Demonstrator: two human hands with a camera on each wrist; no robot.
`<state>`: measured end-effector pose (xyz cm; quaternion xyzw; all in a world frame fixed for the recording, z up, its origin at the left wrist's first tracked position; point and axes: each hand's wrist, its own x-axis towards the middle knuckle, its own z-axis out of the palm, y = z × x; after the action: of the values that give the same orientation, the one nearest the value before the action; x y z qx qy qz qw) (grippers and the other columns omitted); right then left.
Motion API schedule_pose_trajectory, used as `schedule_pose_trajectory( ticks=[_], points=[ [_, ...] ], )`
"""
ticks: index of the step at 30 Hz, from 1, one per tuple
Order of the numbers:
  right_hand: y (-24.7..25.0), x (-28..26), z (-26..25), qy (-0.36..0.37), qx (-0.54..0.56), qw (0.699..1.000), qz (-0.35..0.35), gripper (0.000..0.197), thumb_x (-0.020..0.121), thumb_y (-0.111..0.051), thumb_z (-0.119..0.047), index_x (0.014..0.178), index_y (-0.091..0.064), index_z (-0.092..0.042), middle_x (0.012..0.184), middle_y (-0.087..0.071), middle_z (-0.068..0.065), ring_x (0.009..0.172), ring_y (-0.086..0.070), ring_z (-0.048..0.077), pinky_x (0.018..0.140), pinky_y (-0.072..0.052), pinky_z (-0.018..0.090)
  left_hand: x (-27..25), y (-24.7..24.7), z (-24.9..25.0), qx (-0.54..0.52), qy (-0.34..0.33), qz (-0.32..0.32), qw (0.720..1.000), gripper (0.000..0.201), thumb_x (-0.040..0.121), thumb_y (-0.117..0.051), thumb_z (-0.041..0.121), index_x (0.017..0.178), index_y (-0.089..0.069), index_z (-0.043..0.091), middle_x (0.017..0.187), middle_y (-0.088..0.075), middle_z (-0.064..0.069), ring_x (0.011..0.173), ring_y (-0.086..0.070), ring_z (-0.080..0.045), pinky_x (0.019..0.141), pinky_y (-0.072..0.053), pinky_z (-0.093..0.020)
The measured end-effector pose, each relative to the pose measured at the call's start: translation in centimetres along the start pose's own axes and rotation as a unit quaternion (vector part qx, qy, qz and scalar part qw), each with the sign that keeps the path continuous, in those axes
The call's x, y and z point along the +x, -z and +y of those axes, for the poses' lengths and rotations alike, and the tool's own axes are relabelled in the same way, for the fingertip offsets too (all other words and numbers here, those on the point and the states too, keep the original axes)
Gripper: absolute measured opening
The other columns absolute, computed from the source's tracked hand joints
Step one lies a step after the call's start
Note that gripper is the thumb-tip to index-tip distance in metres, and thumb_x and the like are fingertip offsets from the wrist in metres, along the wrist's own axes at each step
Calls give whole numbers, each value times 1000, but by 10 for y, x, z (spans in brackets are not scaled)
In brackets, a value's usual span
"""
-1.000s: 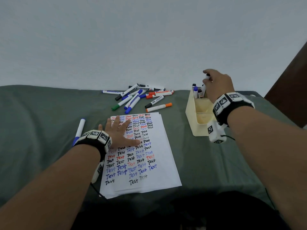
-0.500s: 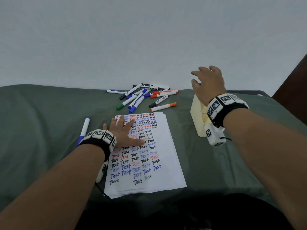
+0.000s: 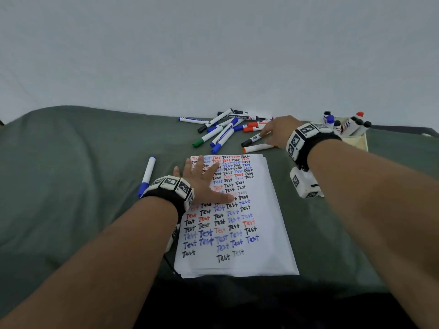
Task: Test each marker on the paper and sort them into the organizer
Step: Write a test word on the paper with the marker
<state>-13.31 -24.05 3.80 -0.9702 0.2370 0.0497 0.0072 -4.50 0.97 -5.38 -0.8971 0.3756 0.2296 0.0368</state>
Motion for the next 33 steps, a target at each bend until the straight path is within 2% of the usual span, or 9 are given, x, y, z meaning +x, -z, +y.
schedule_pose_trajectory(
  ticks=[2, 7, 11, 18, 23, 26, 28, 30, 33],
  points=[
    [-7, 6, -2, 3, -13, 1000, -3, 32, 101, -58, -28, 131, -66, -32, 143, -58, 0, 127, -54, 23, 96, -43, 28, 1, -2, -1, -5, -2, 2, 1000, 138, 30, -23, 113, 148, 19, 55, 162, 31, 6, 150, 27, -31, 116, 11, -65],
    [-12, 28, -14, 22, -31, 999, -4, 32, 103, -55, -30, 134, -64, -30, 147, -55, 2, 131, -52, 24, 104, -40, 30, 2, -2, -2, -5, -6, 0, 1000, 138, 31, -23, 113, 148, 21, 54, 162, 32, 5, 149, 28, -32, 116, 13, -64],
    [-11, 45, -24, 46, -2, 999, 22, 33, 102, -58, -30, 134, -64, -28, 141, -60, 2, 127, -54, 24, 103, -40, 31, 3, -3, -2, -11, -5, -4, 1000, 136, 34, -25, 112, 148, 21, 54, 161, 34, 5, 148, 31, -31, 116, 14, -65],
    [-17, 75, -49, 78, -9, 997, 17, 40, 105, -51, -31, 145, -54, -34, 144, -57, 6, 130, -53, 29, 106, -43, 35, 3, -6, -2, -9, -9, -9, 1000, 133, 43, -29, 110, 149, 24, 51, 160, 37, 5, 147, 33, -31, 115, 17, -65],
    [-21, 103, -63, 108, -53, 992, 23, 40, 107, -46, -32, 145, -51, -40, 136, -58, 6, 126, -47, 32, 100, -41, 35, 3, -5, -1, -5, -6, -13, 1000, 136, 48, -33, 108, 151, 28, 42, 159, 39, 4, 147, 34, -31, 115, 15, -65],
    [-22, 116, -71, 117, -60, 991, -4, 38, 105, -50, -33, 140, -55, -45, 132, -56, 4, 125, -42, 31, 87, -40, 34, 3, -5, -1, -7, -7, -12, 1000, 135, 50, -34, 107, 151, 27, 41, 159, 39, 4, 147, 34, -31, 115, 15, -65],
    [-23, 121, -74, 114, -63, 991, -12, 33, 101, -59, -35, 131, -63, -46, 127, -55, 3, 120, -46, 28, 82, -41, 33, 4, -5, -1, -8, -6, -11, 1000, 135, 49, -34, 107, 151, 27, 42, 159, 39, 4, 146, 34, -31, 115, 16, -65],
    [-27, 124, -76, 97, -51, 994, -9, 31, 95, -68, -34, 123, -67, -47, 114, -45, 1, 106, -51, 25, 80, -43, 33, 5, -6, -1, -8, -5, -13, 1000, 136, 48, -34, 108, 151, 27, 42, 158, 39, 4, 146, 35, -31, 115, 16, -66],
    [-30, 126, -76, 96, -43, 994, -7, 35, 94, -69, -30, 124, -65, -48, 108, -35, 1, 96, -49, 24, 82, -43, 34, 7, -6, -2, -10, -6, -17, 1000, 137, 46, -33, 109, 150, 28, 43, 158, 41, 5, 145, 37, -30, 114, 16, -66]
  ],
)
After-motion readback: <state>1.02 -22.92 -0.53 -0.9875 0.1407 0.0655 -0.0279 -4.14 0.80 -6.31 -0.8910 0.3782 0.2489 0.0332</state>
